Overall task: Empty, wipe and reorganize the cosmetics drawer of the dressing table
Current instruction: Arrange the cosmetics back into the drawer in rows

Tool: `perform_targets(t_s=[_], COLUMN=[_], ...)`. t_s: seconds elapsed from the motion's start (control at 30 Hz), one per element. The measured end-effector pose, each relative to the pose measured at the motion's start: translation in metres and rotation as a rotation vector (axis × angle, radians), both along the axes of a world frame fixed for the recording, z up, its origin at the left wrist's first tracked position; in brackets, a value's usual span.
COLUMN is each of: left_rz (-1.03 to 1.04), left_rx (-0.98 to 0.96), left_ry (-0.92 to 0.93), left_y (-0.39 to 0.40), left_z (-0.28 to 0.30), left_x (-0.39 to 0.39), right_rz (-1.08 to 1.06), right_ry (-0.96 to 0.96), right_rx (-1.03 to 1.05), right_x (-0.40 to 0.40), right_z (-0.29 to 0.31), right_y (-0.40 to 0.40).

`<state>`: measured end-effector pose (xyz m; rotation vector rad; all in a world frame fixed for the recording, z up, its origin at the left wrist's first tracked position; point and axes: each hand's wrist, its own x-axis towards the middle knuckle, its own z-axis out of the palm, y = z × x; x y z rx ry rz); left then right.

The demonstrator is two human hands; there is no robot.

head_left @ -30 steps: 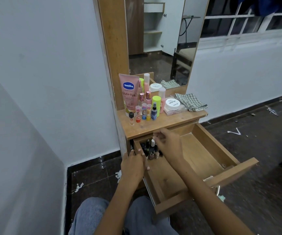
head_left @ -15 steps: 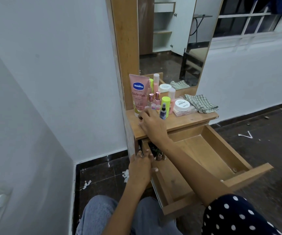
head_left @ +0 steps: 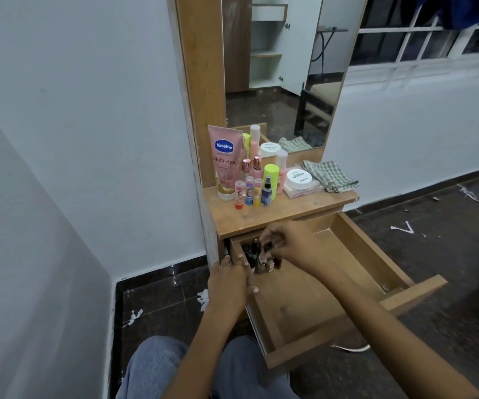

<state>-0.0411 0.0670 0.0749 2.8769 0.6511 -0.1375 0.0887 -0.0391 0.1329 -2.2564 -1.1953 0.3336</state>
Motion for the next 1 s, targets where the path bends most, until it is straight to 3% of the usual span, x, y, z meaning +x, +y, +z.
perform_targets(t_s=[0.07, 0.4, 0.63, 0.87, 1.0], left_rz=[0.026, 0.007, 0.026, 0.028, 0.020], left_rx=[-0.008, 0.005, -0.004, -0.008, -0.008], left_ry=[-0.024, -0.011, -0.013, 0.024, 0.044], left_y=[0.000, -0.001, -0.002, 0.000, 0.002], left_z=[0.002, 0.002, 0.004, 0.006, 0.007], left_x=[0.000, -0.001, -0.001, 0.003, 0.004], right_rz=[0.018, 0.091, 0.105, -0.132, -0.226], right_ry=[-0.053, -0.083, -0.091, -0.075, -0.278], right_rx=[-0.077, -0.083, -0.074, 0.155, 0.293], right_x=[-0.006, -0.022, -0.017, 0.010, 0.016], right_z=[-0.015, -0.063, -0.057, -0.014, -0.003], right_y=[-0.008, 0.000, -0.003, 0.009, 0.041])
